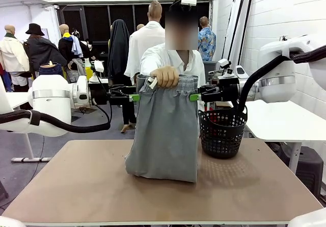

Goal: Fold the training pants.
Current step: Release the ends of the Training pants and then grab the overlapped ends.

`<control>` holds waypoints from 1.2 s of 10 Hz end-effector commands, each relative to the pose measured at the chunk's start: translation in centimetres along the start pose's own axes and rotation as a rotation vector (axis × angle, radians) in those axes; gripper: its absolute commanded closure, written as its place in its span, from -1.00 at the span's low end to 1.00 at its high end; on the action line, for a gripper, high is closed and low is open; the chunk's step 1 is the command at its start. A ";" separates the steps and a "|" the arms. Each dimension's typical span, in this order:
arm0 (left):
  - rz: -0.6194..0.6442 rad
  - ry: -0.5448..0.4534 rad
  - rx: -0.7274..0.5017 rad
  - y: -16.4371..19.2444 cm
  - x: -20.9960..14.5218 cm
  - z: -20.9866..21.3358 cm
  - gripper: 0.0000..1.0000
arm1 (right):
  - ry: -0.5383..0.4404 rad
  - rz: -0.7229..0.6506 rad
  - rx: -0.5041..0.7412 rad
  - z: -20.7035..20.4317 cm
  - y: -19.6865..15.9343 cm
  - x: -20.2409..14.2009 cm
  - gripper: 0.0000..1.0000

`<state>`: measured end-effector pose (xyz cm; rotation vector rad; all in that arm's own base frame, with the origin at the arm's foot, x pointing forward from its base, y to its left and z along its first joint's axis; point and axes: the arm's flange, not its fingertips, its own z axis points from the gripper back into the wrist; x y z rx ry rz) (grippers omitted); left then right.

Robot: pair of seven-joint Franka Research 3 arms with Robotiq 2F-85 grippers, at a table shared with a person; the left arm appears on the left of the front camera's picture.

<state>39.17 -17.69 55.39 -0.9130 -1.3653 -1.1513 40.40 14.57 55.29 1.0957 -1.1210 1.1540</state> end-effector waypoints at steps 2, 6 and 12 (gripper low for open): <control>-0.023 -0.004 -0.127 0.8 0.0 -0.3 -0.95 | 0.034 -0.032 0.046 0.3 1.4 -0.4 -1.00; -0.016 0.005 -0.182 1.2 0.1 -1.1 -0.95 | 0.025 -0.025 0.051 0.3 2.5 -0.4 -1.00; -0.002 -0.006 -0.188 1.6 -0.5 -3.0 -0.95 | 0.005 -0.061 0.082 -1.9 3.4 -0.6 -1.00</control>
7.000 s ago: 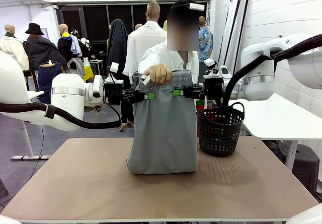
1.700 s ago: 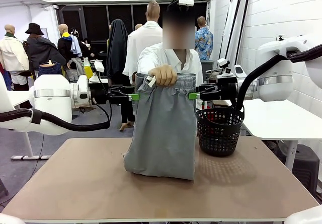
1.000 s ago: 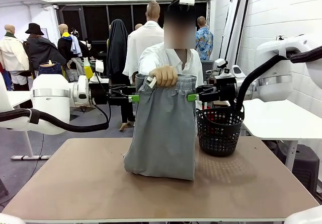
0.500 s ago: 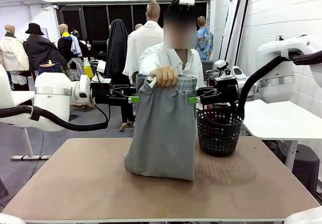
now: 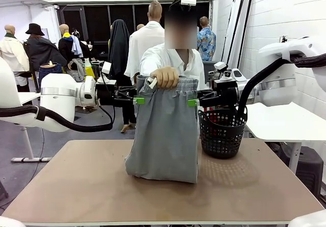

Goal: Fold the training pants.
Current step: Release the ends of the Training pants and then grab the overlapped ends.

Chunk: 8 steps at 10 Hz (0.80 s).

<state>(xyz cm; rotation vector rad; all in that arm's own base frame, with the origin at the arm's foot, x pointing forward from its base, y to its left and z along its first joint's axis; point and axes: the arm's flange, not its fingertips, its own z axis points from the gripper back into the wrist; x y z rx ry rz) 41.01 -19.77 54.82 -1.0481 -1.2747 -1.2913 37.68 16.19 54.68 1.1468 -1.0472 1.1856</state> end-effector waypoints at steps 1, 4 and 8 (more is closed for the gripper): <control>-0.001 0.000 0.005 0.6 0.0 -0.6 -0.95 | -0.018 -0.030 0.016 -0.7 0.7 0.0 -1.00; 0.013 -0.026 0.033 0.6 -0.3 -1.1 -0.95 | -0.042 -0.032 -0.007 -1.9 0.5 0.3 -1.00; 0.032 -0.055 0.013 0.3 0.2 -2.4 -0.95 | -0.073 -0.016 -0.055 -3.1 -1.0 0.1 -1.00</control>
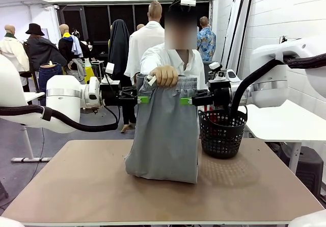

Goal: Fold the training pants.
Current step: Release the ends of the Training pants and then grab the overlapped ends.

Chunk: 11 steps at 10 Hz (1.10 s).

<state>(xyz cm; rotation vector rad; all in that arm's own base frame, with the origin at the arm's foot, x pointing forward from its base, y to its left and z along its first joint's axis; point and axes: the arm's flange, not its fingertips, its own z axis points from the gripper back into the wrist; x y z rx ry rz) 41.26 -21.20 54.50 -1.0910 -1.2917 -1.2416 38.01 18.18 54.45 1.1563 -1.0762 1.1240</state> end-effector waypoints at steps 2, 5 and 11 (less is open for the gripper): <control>0.011 -0.004 -0.006 0.2 0.6 -1.5 -0.95 | -0.055 0.036 -0.037 -1.6 -1.7 0.2 -1.00; 0.056 0.001 0.010 0.5 0.5 -2.6 -0.95 | -0.075 0.056 -0.038 -1.9 -2.7 0.4 -1.00; 0.121 0.009 0.010 1.4 0.9 -5.4 -0.95 | -0.053 0.070 -0.017 -2.4 -3.8 0.7 -1.00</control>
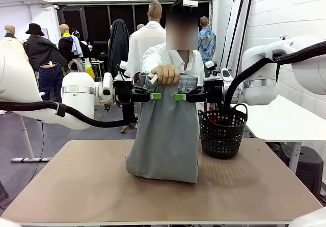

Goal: Fold the training pants.
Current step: Release the ends of the Training pants and then grab the overlapped ends.

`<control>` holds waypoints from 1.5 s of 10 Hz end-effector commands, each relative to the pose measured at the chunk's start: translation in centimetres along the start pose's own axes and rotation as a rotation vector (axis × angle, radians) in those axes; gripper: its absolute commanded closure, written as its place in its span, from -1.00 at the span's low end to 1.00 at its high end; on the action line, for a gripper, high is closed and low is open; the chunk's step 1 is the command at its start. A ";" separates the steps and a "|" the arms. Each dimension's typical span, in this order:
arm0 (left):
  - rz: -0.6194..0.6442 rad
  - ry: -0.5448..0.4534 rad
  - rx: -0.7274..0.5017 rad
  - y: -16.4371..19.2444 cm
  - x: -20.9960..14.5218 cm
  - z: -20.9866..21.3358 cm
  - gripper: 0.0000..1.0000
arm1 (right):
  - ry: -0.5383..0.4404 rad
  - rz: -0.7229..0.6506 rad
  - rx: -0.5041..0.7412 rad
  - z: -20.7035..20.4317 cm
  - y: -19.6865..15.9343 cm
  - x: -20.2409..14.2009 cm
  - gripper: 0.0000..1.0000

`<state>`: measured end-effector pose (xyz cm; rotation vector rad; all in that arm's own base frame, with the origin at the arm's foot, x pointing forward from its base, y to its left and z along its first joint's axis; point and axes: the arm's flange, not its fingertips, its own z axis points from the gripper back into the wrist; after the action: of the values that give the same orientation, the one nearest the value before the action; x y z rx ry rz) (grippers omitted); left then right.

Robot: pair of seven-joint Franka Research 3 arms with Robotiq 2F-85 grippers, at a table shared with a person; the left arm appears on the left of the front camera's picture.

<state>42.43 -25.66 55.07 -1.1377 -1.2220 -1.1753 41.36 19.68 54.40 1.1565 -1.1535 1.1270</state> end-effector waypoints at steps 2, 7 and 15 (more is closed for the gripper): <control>0.021 0.004 0.000 0.6 0.2 -1.4 -0.95 | -0.010 0.025 0.005 -1.0 -1.3 0.4 -1.00; -0.037 -0.006 0.050 0.6 0.2 -0.4 0.64 | 0.021 -0.025 0.009 -0.5 -2.5 0.3 0.57; -0.030 -0.022 0.063 1.5 -0.7 0.8 1.00 | 0.016 -0.018 0.082 0.2 -3.7 0.8 1.00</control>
<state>43.71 -24.82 54.70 -1.0854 -1.2590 -1.1231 44.18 19.05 54.19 1.2003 -1.1149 1.1641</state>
